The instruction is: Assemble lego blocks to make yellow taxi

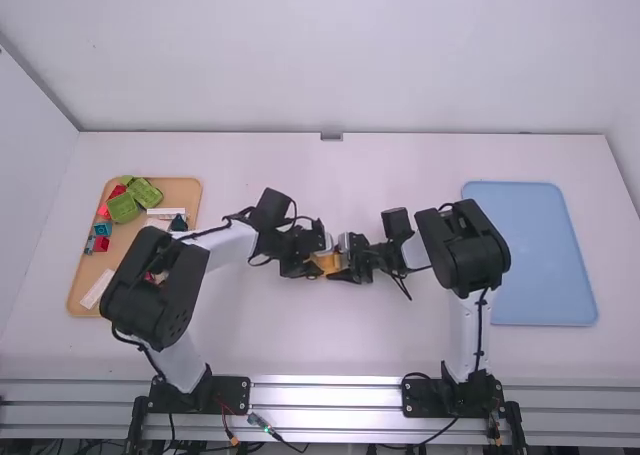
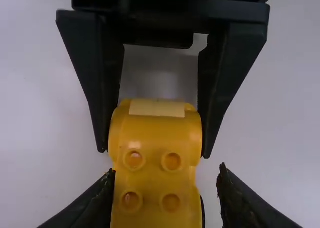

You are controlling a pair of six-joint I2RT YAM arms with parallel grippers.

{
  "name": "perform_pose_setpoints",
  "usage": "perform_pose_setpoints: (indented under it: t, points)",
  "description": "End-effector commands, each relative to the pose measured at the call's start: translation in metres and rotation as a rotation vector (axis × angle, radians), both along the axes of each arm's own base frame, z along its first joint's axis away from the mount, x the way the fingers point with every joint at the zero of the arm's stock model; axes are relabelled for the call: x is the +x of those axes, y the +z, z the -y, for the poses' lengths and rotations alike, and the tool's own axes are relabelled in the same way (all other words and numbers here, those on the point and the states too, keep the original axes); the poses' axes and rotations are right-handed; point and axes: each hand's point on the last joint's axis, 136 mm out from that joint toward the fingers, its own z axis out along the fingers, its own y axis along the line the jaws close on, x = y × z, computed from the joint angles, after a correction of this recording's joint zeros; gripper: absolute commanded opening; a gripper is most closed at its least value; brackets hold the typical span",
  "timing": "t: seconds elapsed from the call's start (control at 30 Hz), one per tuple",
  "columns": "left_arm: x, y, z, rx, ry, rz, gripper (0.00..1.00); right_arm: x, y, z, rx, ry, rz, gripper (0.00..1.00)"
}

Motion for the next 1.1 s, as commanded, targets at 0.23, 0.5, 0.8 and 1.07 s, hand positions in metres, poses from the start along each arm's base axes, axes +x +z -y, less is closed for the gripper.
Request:
perform_pose_setpoints:
  t: [0.23,0.5,0.8,1.07]
  points:
    - [0.010,0.051,-0.035,-0.184,0.003,0.064,0.99,0.004,-0.023,0.009,-0.099,-0.071,-0.041,0.48]
    - [0.005,0.089,-0.077,-0.394,0.019,0.107,0.99,0.001,-0.018,0.007,-0.071,-0.052,-0.046,0.94]
    - [0.001,0.100,-0.109,-0.475,0.074,0.137,0.99,-0.003,-0.015,-0.014,-0.075,0.002,-0.013,0.99]
    - [0.000,0.099,-0.108,-0.471,0.074,0.128,0.99,0.004,-0.021,-0.027,-0.141,-0.043,-0.037,0.50]
